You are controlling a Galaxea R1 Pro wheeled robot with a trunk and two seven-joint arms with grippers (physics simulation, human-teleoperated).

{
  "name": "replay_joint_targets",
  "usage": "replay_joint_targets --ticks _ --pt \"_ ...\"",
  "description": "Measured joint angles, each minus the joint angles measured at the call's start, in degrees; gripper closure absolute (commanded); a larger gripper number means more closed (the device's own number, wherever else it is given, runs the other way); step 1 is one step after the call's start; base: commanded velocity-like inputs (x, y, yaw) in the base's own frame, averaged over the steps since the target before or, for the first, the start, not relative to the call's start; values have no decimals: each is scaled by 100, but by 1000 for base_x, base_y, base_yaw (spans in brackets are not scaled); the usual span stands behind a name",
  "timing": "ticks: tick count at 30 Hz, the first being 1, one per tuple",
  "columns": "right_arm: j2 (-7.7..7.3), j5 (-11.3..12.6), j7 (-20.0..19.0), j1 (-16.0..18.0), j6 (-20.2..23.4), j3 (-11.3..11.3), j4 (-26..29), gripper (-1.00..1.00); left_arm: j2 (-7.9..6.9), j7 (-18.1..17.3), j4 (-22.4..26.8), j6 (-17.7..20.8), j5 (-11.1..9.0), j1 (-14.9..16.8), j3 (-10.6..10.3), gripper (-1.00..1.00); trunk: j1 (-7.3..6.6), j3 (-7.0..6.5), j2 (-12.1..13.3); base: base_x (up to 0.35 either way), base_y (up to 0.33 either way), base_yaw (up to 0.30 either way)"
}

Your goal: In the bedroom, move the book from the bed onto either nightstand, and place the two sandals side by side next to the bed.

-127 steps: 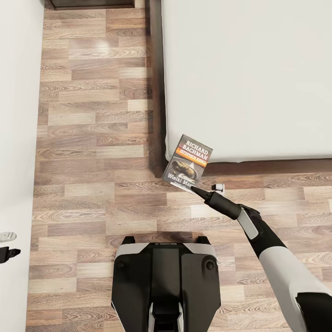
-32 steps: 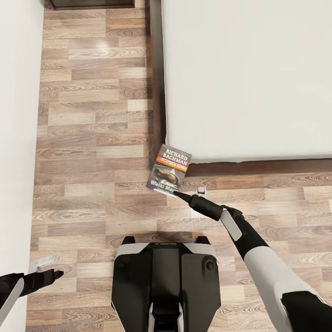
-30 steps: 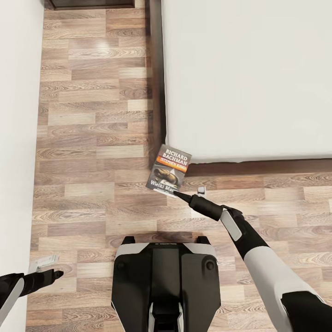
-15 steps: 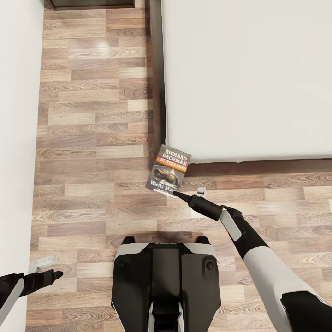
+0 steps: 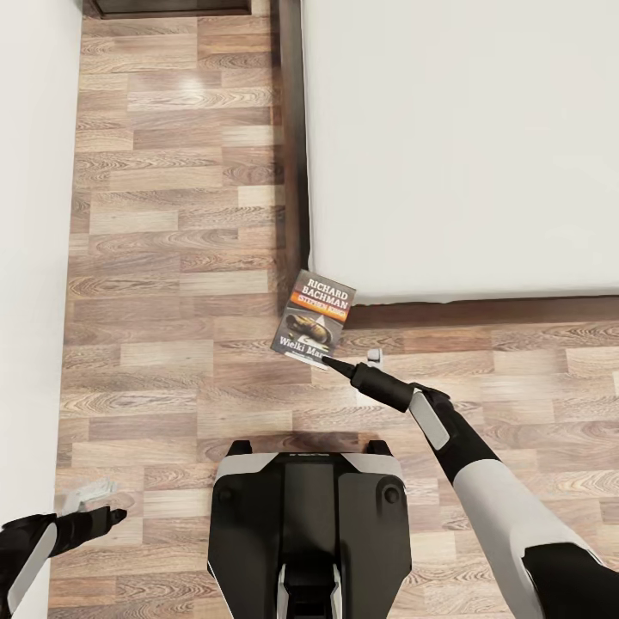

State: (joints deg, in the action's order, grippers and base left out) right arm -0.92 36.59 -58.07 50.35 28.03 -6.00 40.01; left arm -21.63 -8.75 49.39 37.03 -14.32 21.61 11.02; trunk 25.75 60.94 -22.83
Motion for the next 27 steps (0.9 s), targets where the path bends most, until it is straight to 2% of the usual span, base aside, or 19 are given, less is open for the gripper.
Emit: replay_joint_targets --ticks 3,10,17,25,27 --pt "4 -7 6 0 -1 -5 -2 100 46 -3 -442 -328 214 4 -2 -100 0 0 0 0 0 0" --pt "77 -1 177 0 -7 -26 -2 100 47 -8 -1069 -787 426 48 -12 -100 0 0 0 0 0 0" --pt "130 -5 329 -1 -2 -43 -1 100 -24 -26 -1303 -886 683 232 -19 -100 0 0 0 0 0 0" --pt "162 -10 363 -1 -1 -135 -1 100 18 -32 -1725 -931 823 485 1 -100 0 0 0 0 0 0" --pt "166 -10 367 -1 -1 -149 -1 100 76 -37 -1779 -934 832 535 6 -100 0 0 0 0 0 0"
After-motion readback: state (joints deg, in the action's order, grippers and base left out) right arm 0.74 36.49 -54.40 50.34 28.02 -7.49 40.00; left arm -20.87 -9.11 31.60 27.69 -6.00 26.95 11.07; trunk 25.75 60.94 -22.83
